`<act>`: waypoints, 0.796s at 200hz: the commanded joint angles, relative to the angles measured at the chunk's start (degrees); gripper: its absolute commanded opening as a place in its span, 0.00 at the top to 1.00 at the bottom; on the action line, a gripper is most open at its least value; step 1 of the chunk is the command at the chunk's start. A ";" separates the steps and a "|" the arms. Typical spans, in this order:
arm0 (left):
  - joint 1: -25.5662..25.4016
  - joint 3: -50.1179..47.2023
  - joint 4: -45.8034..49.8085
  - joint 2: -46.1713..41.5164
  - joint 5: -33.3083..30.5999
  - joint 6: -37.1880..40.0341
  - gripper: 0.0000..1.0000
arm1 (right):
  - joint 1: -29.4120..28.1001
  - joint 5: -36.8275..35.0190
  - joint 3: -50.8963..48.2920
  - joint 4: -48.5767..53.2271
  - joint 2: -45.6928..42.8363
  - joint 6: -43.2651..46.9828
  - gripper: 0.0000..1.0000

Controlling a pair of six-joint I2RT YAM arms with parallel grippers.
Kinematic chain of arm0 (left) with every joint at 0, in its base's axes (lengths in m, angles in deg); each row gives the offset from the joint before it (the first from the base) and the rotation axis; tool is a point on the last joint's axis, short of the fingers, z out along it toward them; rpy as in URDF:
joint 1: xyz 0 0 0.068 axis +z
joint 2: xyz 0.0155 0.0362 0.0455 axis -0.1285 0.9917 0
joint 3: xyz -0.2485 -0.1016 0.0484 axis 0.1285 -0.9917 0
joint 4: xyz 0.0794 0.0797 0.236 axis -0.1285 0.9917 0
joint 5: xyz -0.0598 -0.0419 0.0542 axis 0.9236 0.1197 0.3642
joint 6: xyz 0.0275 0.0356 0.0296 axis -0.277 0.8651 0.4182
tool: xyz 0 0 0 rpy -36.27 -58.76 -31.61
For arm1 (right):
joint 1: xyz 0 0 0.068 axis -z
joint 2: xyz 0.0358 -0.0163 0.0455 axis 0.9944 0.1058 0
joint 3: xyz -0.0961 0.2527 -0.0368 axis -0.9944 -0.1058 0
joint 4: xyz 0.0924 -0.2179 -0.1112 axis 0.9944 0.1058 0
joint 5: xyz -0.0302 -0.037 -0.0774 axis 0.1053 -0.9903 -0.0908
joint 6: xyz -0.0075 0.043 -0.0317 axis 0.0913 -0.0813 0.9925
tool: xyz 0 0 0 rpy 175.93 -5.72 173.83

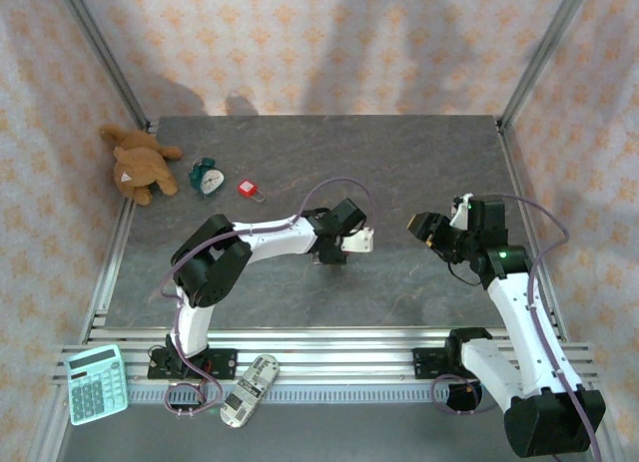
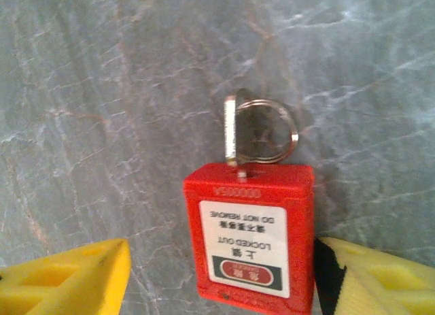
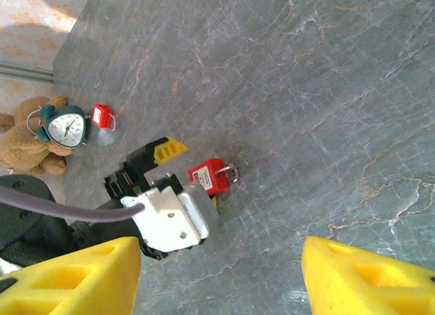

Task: Unlock with the key

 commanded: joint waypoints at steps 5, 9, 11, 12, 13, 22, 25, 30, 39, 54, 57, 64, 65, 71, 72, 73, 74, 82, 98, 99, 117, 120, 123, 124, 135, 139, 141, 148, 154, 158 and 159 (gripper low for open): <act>2.21 2.76 0.04 0.23 -1.06 -1.17 0.26 | 0.24 -0.43 1.98 1.06 -1.45 1.01 0.37; 2.20 2.95 0.30 0.10 -1.18 -1.16 0.26 | 0.24 -0.42 1.98 1.08 -1.59 1.03 0.37; 2.20 3.03 0.50 0.02 -1.13 -1.19 0.26 | 0.30 -0.43 1.98 1.17 -1.61 0.99 0.37; 2.20 3.08 0.57 0.01 -1.13 -1.19 0.26 | 0.27 -0.43 1.98 1.16 -1.67 0.97 0.37; 2.20 3.11 0.64 -0.08 -1.17 -1.19 0.26 | 0.25 -0.43 2.02 1.20 -1.70 0.96 0.37; 2.24 3.40 1.16 -0.63 -1.25 -1.43 0.26 | 0.24 -0.43 1.95 1.26 -2.01 0.91 0.37; 2.22 3.40 1.09 -0.83 -1.42 -1.55 0.26 | 0.26 -0.43 1.93 1.24 -2.12 0.88 0.37; 2.26 3.33 1.09 -1.37 -1.55 -1.75 0.26 | 0.24 -0.43 1.90 1.38 -2.25 0.86 0.37; 2.29 3.11 1.00 -2.74 -1.18 -2.30 0.26 | 0.24 -0.43 1.83 1.47 -2.41 0.91 0.37; 2.33 2.48 0.41 -5.89 -0.34 -3.13 0.25 | 0.24 -0.30 1.77 1.50 -2.33 0.94 0.37; 2.37 2.32 0.37 -6.36 -0.33 -3.24 0.26 | 0.24 -0.20 1.79 1.53 -2.28 0.90 0.36; 2.37 2.26 0.45 -7.37 -0.28 -3.85 0.26 | 0.24 -0.04 1.81 1.46 -2.11 0.77 0.36; 2.38 2.22 0.45 -7.51 -0.26 -3.92 0.26 | 0.24 -0.01 1.81 1.44 -2.09 0.77 0.36; 2.38 2.06 0.35 -8.37 -0.32 -4.85 0.25 | 0.24 0.05 1.92 1.54 -1.95 0.78 0.36; 2.38 2.03 0.31 -8.58 -0.33 -5.00 0.25 | 0.24 0.07 1.95 1.52 -1.93 0.78 0.36; 2.38 1.97 0.25 -8.73 -0.33 -5.16 0.26 | 0.24 0.04 1.92 1.51 -1.92 0.82 0.36; 2.38 1.89 0.18 -8.89 -0.28 -5.24 0.25 | 0.24 0.03 1.99 1.55 -1.91 0.84 0.36; 2.38 1.20 -0.81 -10.52 -0.60 -6.64 0.25 | 0.24 0.25 2.05 1.56 -1.83 0.82 0.36; 2.49 -2.43 -7.00 -15.01 -2.76 -9.45 0.25 | 0.24 1.15 2.31 1.72 -1.28 1.04 0.37; 2.48 -2.76 -7.58 -15.28 -2.91 -9.63 0.25 | 0.24 1.20 2.41 1.74 -1.20 1.04 0.37; 2.69 -9.04 -20.12 -20.77 -11.81 -12.74 0.23 | -1.00 1.89 3.15 2.35 0.48 0.64 0.38; 2.80 -10.08 -22.49 -21.51 -14.02 -13.03 0.22 | -1.57 1.61 3.27 2.41 0.68 0.60 0.38; 2.90 -11.19 -25.17 -22.08 -16.19 -13.33 0.21 | -2.20 1.10 3.29 2.45 1.06 0.49 0.38; 2.99 -11.54 -25.58 -22.29 -17.00 -13.41 0.21 | -2.43 0.86 3.34 2.46 1.16 0.41 0.38; 3.48 -14.32 -33.85 -23.77 -25.82 -13.42 0.16 | -5.82 -2.41 3.52 2.27 2.55 -0.07 0.38; 3.61 -14.94 -36.38 -24.09 -28.74 -13.22 0.15 | -7.75 -3.96 3.60 2.06 3.19 -0.19 0.38; 3.68 -15.14 -37.36 -24.26 -29.97 -13.16 0.14 | -8.81 -4.76 3.66 1.90 3.65 -0.20 0.38; 3.96 -15.40 -39.91 -24.50 -35.14 -12.94 0.12 | -12.72 -8.30 3.95 1.58 5.42 -0.38 0.38; 4.17 -15.34 -41.42 -24.73 -38.85 -12.79 0.10 | -16.35 -11.76 4.49 1.37 7.56 -0.07 0.37; 4.44 -15.34 -42.19 -24.93 -40.84 -12.76 0.08 | -18.88 -13.99 5.09 1.39 9.37 0.28 0.37; 4.46 -15.33 -42.40 -24.99 -41.50 -12.78 0.08 | -19.48 -14.59 5.25 1.49 9.84 0.35 0.37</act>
